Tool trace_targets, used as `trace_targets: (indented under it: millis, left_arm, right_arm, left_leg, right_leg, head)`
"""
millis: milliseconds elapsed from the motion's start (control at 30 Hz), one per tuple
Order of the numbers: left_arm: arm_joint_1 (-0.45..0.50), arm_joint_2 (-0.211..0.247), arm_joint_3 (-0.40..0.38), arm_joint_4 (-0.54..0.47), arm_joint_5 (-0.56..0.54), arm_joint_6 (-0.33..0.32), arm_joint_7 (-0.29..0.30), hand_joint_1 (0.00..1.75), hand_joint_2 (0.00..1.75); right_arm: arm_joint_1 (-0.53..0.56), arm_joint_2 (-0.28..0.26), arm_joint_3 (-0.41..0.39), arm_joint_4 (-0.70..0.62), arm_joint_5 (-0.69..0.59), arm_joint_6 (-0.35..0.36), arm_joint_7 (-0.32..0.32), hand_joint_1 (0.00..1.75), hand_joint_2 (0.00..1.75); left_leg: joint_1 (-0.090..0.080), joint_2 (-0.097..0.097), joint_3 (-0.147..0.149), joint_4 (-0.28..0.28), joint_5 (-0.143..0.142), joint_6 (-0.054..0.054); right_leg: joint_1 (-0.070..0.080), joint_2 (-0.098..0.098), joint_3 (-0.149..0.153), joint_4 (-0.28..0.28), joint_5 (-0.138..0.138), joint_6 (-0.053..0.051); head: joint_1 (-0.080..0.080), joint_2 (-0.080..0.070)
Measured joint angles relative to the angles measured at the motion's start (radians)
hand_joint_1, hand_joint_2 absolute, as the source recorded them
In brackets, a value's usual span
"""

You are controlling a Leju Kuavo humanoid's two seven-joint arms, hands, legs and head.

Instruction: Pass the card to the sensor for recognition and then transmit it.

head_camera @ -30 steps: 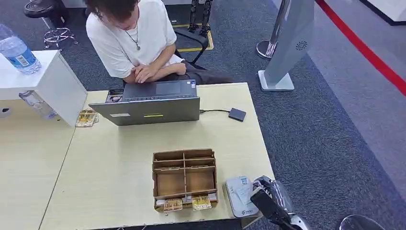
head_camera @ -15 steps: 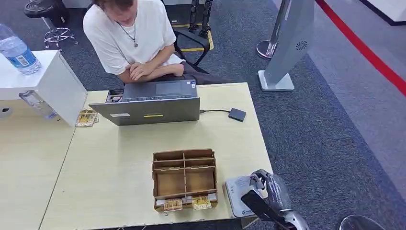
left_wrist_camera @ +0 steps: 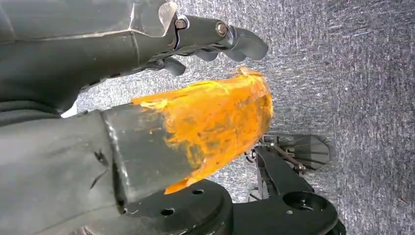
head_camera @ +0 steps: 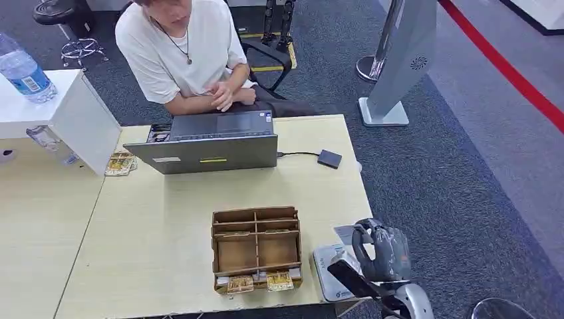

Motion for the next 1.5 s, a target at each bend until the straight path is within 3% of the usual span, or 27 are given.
trace_targets:
  millis: [367,700,867,1300,1333,1367,1400,1500]
  left_arm:
    - [-0.001,0.000,0.000,0.000,-0.032,-0.008,0.003,0.00,0.00]
    - [-0.002,0.000,0.000,0.000,-0.053,-0.012,0.006,0.00,0.00]
    - [-0.002,0.000,0.000,0.000,-0.072,-0.021,0.013,0.00,0.00]
    - [-0.008,0.000,0.000,0.000,-0.105,-0.038,0.015,0.00,0.00]
    - [-0.008,0.000,0.000,0.000,-0.105,-0.038,0.016,0.00,0.00]
    - [-0.008,0.000,0.000,0.000,-0.107,-0.039,0.016,0.00,0.00]
    - [-0.008,0.000,0.000,0.000,-0.108,-0.039,0.016,0.00,0.00]
    - [-0.009,0.000,0.000,0.000,-0.114,-0.039,0.016,0.00,0.00]
  right_arm:
    - [-0.040,0.083,-0.022,-0.069,0.163,-0.014,-0.100,1.75,1.75]
    - [-0.093,0.148,-0.051,-0.086,0.268,-0.014,-0.147,1.75,1.75]
    - [-0.157,0.179,-0.050,-0.077,0.337,-0.014,-0.129,1.75,1.75]
    - [-0.328,0.216,0.051,0.045,0.449,-0.014,0.001,1.75,1.75]
    - [-0.335,0.216,0.057,0.052,0.453,-0.014,0.011,0.24,1.75]
    - [-0.343,0.216,0.065,0.060,0.460,-0.014,0.023,0.24,1.75]
    - [-0.353,0.216,0.071,0.072,0.466,-0.014,0.037,0.00,1.75]
    - [-0.370,0.216,0.087,0.100,0.469,-0.014,0.072,0.00,1.75]
  left_leg:
    - [0.000,0.000,0.000,0.000,0.000,0.000]
    - [0.000,0.000,0.000,0.000,0.000,0.000]
    - [0.000,0.000,0.000,0.000,0.001,0.000]
    - [0.000,0.000,0.000,0.000,0.002,0.001]
    - [0.000,0.000,0.000,0.000,0.002,0.001]
    - [0.000,0.000,0.000,0.000,0.002,0.001]
    - [0.000,0.000,0.000,0.000,0.002,0.001]
    - [0.000,0.000,0.000,0.000,0.002,0.001]
  right_leg:
    - [0.000,0.000,0.000,0.000,0.000,0.000]
    - [0.000,0.000,0.000,0.000,0.000,0.000]
    - [0.000,0.000,0.000,0.000,0.001,-0.001]
    - [0.000,0.000,0.000,0.001,0.001,-0.001]
    - [0.000,0.000,0.000,0.001,0.001,-0.001]
    - [0.000,0.000,0.000,0.001,0.001,-0.001]
    - [0.000,0.000,0.000,0.001,0.001,-0.001]
    - [0.000,0.000,0.000,0.001,0.001,-0.001]
  head:
    - [0.000,0.000]
    - [0.000,0.000]
    - [0.000,0.000]
    - [0.000,0.000]
    - [0.000,0.000]
    - [0.000,0.000]
    - [0.000,0.000]
    - [0.000,0.000]
